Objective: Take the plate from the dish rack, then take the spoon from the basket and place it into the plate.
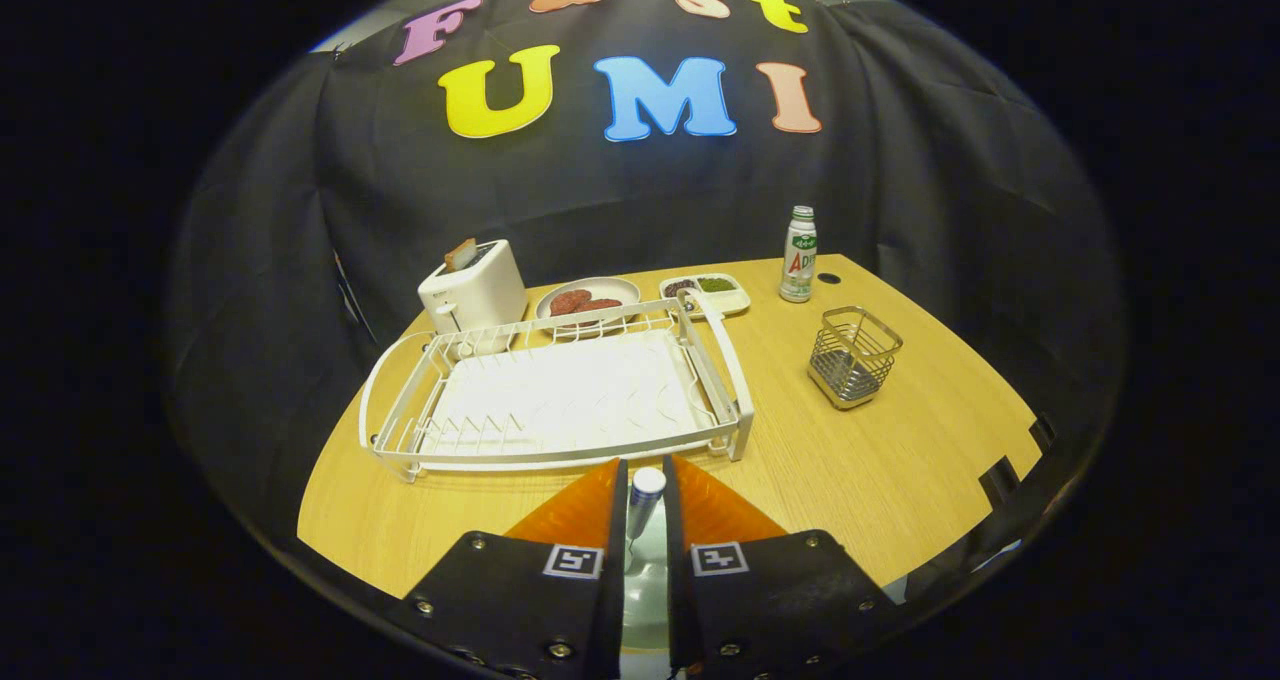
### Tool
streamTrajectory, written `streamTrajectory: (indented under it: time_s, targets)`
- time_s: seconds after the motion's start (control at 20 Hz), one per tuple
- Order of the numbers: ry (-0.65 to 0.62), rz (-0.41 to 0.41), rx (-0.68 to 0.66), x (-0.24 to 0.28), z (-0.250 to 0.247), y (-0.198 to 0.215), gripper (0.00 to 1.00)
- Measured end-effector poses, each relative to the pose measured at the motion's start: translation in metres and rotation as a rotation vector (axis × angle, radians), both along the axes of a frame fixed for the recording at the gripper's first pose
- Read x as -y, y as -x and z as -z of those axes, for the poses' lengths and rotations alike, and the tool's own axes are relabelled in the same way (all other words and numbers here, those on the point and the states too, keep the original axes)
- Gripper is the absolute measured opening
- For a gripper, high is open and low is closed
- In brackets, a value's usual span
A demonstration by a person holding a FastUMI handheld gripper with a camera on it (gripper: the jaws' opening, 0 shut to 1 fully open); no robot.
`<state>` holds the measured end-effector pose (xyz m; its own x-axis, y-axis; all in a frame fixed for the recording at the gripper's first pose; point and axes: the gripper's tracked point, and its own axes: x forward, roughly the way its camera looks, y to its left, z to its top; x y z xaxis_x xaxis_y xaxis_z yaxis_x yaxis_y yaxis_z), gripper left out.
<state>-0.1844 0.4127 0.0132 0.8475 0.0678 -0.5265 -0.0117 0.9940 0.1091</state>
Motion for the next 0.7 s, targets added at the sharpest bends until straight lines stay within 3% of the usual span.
streamTrajectory:
  time_s: [0.05, 0.15, 0.35, 0.7]
  targets:
    - [0.011, 0.020, 0.002, 0.007, -0.003, 0.000, 0.28]
    - [0.001, 0.042, 0.008, 0.015, -0.006, -0.005, 0.33]
    - [-0.009, 0.075, 0.017, 0.027, -0.012, -0.012, 0.33]
    - [0.046, 0.055, 0.098, 0.034, -0.049, -0.026, 0.33]
